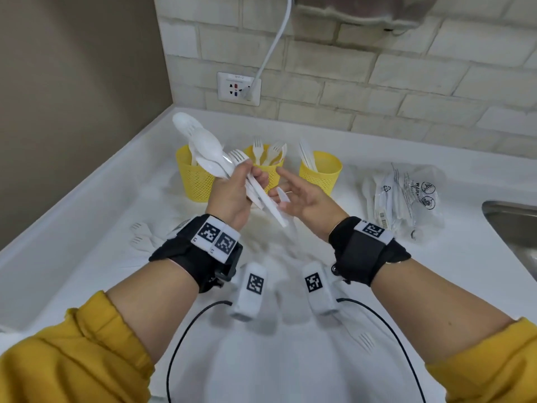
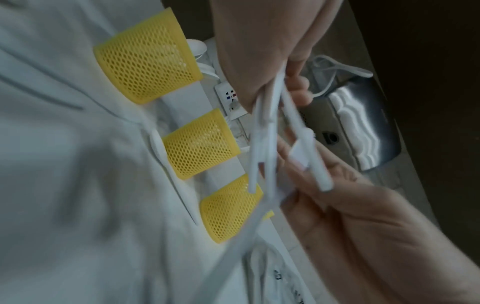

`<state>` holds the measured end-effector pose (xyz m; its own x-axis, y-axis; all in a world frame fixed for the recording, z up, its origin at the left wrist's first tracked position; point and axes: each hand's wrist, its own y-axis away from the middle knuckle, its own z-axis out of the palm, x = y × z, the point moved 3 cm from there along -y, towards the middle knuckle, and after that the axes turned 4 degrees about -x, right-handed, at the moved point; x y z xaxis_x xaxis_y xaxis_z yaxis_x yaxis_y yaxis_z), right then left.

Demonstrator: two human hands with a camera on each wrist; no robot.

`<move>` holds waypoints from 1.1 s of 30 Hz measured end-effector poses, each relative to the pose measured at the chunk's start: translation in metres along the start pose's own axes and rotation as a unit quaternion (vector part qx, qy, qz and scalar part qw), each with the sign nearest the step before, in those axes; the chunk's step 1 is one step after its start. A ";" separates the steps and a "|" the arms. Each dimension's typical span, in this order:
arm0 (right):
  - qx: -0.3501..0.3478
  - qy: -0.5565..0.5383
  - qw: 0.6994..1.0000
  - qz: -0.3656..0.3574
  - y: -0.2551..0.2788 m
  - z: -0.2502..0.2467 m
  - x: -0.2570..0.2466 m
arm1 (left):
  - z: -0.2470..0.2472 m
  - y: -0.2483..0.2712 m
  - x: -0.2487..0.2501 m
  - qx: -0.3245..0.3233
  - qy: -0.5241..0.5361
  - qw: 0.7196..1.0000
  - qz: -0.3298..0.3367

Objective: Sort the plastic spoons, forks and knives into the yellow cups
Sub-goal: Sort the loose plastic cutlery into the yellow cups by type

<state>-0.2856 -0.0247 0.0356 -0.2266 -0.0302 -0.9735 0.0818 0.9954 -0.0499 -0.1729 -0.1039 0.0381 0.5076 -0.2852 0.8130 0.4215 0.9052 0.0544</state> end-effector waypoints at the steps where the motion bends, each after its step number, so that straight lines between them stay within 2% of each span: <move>1: 0.008 0.008 1.000 0.006 0.001 -0.004 0.002 | -0.001 0.000 0.000 0.001 -0.006 1.000 0.009; 4: 0.043 0.030 0.999 -0.001 0.003 -0.013 0.007 | -0.002 -0.001 0.003 -0.011 -0.021 0.999 0.031; 7: 0.095 0.012 0.995 -0.034 0.006 -0.026 -0.004 | -0.003 -0.001 0.008 -0.057 -0.048 0.997 0.030; 11: 0.102 -0.056 0.987 -0.112 0.009 -0.035 -0.038 | 0.008 0.013 -0.002 -0.160 -0.163 0.973 -0.026; 14: 0.117 -0.122 0.979 -0.116 0.010 -0.029 -0.050 | 0.021 0.024 -0.010 -0.252 -0.142 0.954 -0.077; 16: 0.141 -0.154 0.972 -0.104 0.011 -0.025 -0.049 | 0.027 0.030 -0.012 -0.289 -0.123 0.945 -0.094; 19: 0.156 -0.211 0.960 -0.092 0.012 -0.022 -0.047 | 0.029 0.032 -0.016 -0.285 -0.146 0.942 -0.102; 23: 0.192 -0.126 0.972 -0.041 0.020 -0.017 -0.047 | 0.030 0.028 -0.015 -0.273 -0.113 0.951 -0.091; 26: 0.139 -0.135 0.981 -0.012 0.027 -0.006 -0.041 | 0.033 0.029 -0.011 -0.293 -0.133 0.943 -0.084; 28: 0.173 -0.156 0.973 0.003 0.029 -0.006 -0.039 | 0.035 0.032 -0.012 -0.305 -0.151 0.936 -0.086; 31: 0.271 -0.184 0.944 -0.034 0.028 -0.019 -0.046 | 0.034 0.033 -0.015 -0.298 -0.171 0.934 -0.098; 33: 0.292 -0.217 0.927 -0.094 0.028 -0.028 -0.057 | 0.032 0.031 -0.014 -0.277 -0.162 0.941 -0.111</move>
<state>-0.2977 0.0076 0.0956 0.1109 -0.3571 -0.9275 0.6198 0.7543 -0.2163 -0.1905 -0.0615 0.0471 0.1440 -0.2552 0.9561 0.8627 0.5056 0.0051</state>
